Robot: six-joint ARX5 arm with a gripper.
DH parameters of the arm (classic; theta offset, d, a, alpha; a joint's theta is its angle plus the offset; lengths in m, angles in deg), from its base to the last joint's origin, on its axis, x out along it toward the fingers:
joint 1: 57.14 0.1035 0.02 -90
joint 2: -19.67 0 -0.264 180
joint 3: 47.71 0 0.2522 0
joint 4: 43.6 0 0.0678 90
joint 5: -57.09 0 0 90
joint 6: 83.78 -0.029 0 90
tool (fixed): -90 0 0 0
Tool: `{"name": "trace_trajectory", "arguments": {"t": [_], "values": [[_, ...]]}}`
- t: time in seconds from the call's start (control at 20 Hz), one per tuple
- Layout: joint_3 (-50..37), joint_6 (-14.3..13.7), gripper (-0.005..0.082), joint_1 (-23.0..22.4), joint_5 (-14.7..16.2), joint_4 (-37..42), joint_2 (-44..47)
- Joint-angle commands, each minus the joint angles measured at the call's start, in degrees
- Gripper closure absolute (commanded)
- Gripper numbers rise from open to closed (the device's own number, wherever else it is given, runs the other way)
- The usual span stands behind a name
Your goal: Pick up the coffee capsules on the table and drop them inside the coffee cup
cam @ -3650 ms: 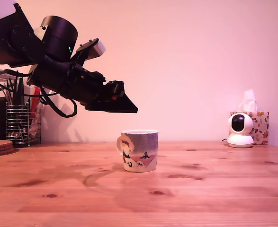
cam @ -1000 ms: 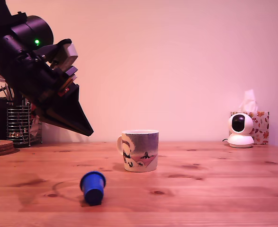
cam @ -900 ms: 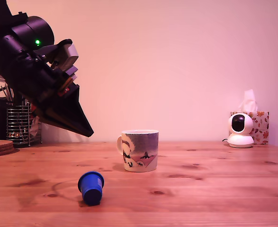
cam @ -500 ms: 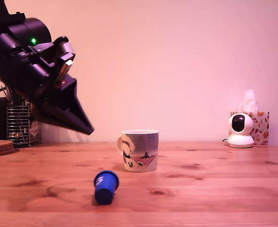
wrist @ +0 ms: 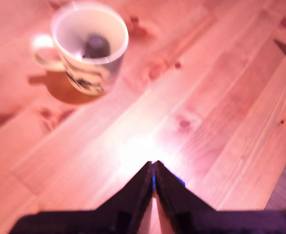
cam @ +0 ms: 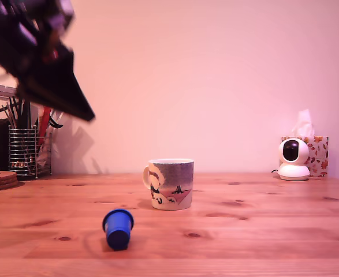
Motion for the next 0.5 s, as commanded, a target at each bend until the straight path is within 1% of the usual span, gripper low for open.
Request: {"name": "trace_trajectory", "arguments": {"t": [0.0,0.25,0.45], "values": [[-1.2,-0.2,0.0792,-0.2,-0.3,-0.7,-0.8],[-1.5,-0.2,0.0792,-0.2,-0.3,-3.5,-2.0],[-3.1,0.0,0.0792,-0.2,-0.3,-2.9,-2.8]]}}
